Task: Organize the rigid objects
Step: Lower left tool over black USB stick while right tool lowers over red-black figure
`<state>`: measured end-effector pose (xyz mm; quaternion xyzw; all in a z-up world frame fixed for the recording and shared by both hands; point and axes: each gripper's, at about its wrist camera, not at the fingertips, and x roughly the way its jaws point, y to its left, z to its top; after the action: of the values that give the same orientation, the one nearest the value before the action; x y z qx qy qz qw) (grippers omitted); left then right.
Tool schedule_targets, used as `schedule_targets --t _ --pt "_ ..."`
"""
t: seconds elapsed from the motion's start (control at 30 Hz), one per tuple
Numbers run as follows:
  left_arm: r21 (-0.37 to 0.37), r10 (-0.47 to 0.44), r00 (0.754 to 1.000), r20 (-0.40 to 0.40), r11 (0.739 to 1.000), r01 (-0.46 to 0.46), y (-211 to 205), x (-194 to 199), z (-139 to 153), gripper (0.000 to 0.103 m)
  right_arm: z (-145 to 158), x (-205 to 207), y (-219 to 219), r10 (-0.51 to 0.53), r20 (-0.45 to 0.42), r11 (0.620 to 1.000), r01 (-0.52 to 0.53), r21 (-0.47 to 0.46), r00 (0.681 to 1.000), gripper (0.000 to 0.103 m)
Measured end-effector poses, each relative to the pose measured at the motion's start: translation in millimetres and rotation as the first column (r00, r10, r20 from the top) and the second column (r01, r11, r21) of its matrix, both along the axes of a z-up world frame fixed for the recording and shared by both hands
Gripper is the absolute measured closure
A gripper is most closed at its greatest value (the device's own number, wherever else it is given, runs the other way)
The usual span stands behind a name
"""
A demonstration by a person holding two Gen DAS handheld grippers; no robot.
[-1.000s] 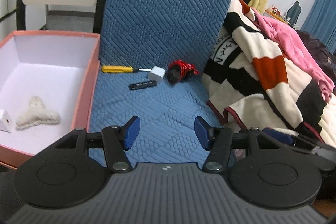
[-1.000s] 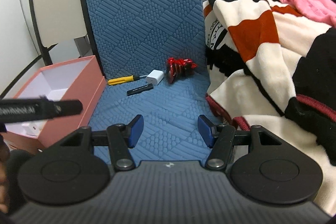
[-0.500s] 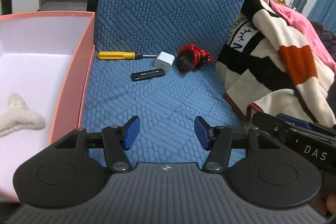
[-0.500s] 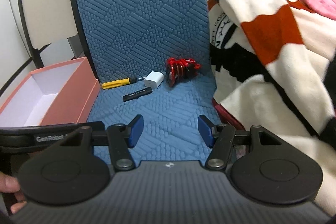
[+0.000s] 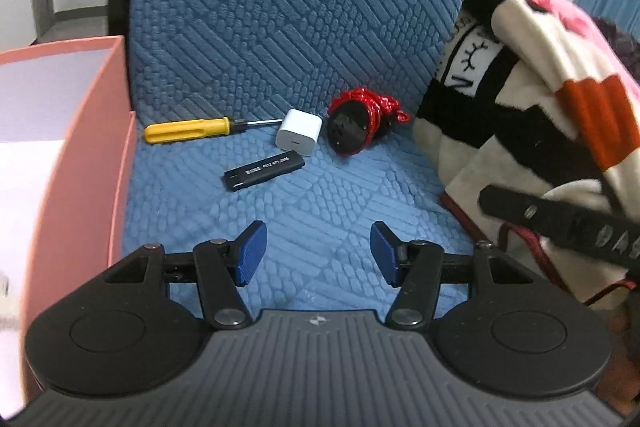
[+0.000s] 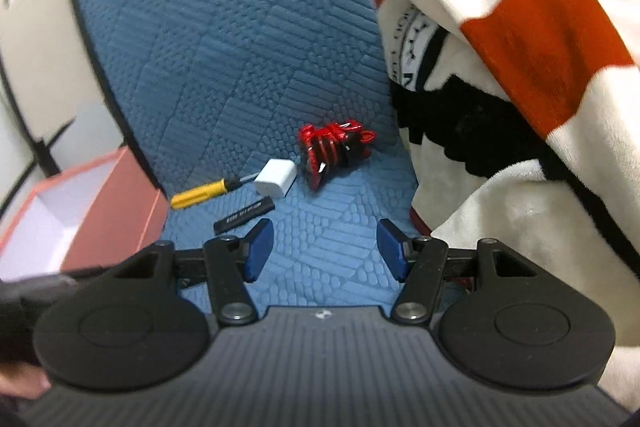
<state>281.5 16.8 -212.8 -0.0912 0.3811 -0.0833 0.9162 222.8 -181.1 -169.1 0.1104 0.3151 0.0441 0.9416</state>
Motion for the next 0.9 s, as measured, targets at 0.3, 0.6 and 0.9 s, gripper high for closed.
schedule_targets --t 0.3,0.6,0.9 --pt "0.001 -0.021 0.999 -0.038 1.000 0.021 -5 45 -17 0.040 -13 46 -13 -0.002 -0.059 0.994 0.009 0.106 0.998 0.043" --pt "0.052 -0.009 0.998 -0.058 0.999 0.013 -3 93 -26 0.040 -26 102 -21 -0.050 -0.112 0.970 0.075 0.231 0.992 0.043" --pt "0.107 -0.033 0.997 -0.073 0.993 0.041 -2 126 -33 0.040 -40 151 -27 -0.101 -0.160 0.952 0.142 0.273 0.982 0.042"
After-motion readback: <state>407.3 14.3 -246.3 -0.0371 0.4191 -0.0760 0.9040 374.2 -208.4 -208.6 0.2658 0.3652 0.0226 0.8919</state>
